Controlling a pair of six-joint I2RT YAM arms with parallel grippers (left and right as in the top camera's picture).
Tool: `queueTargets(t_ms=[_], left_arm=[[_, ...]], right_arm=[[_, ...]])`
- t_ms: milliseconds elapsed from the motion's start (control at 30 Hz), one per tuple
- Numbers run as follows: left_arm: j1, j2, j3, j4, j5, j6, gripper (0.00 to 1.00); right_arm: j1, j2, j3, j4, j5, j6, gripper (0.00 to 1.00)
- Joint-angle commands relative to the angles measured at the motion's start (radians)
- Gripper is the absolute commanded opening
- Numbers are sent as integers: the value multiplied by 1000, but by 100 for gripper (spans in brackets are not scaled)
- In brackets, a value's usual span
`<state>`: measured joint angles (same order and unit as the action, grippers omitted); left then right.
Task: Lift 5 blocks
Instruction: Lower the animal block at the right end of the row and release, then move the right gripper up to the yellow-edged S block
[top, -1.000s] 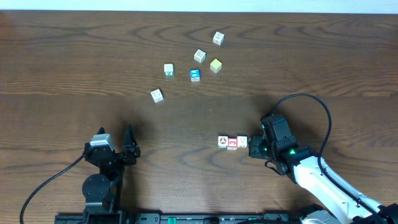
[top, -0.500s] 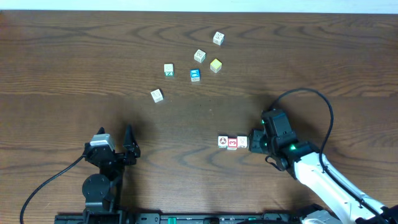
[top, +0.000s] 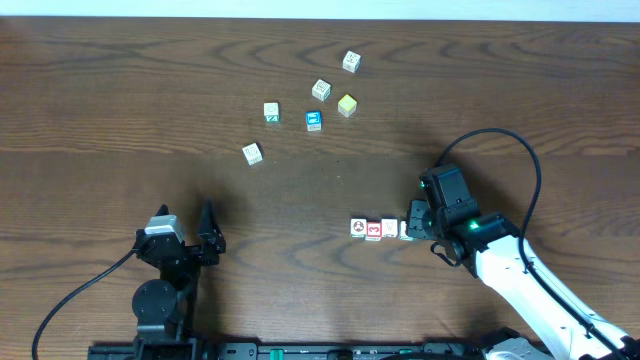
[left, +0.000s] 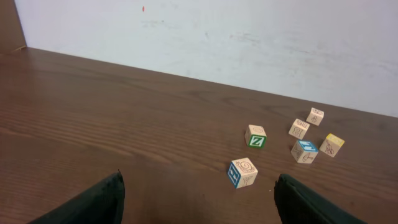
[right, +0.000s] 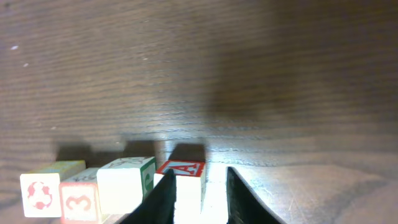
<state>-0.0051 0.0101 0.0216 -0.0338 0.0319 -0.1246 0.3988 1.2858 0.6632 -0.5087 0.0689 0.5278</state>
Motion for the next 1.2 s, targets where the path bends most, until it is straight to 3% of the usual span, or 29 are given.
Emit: queueTargets(t_ms=[0, 100, 233, 567, 867, 1167], left_arm=[[-3, -6, -18, -36, -5, -1, 77], [-3, -6, -18, -36, -5, -1, 77], [-3, -6, -18, -36, -5, -1, 77], [-3, -6, -18, -36, -5, -1, 77], [-3, -6, -18, -36, -5, -1, 77], [-3, -6, -18, -36, -5, -1, 77]], right_arm=[[16, -5, 47, 45, -76, -81, 58], [21, 4, 90, 93, -74, -132, 68], [19, 86, 177, 134, -70, -201, 72], [21, 501, 541, 206, -105, -453, 81], [19, 821, 880, 213, -116, -640, 78], [-1, 992, 1015, 217, -116, -710, 69]])
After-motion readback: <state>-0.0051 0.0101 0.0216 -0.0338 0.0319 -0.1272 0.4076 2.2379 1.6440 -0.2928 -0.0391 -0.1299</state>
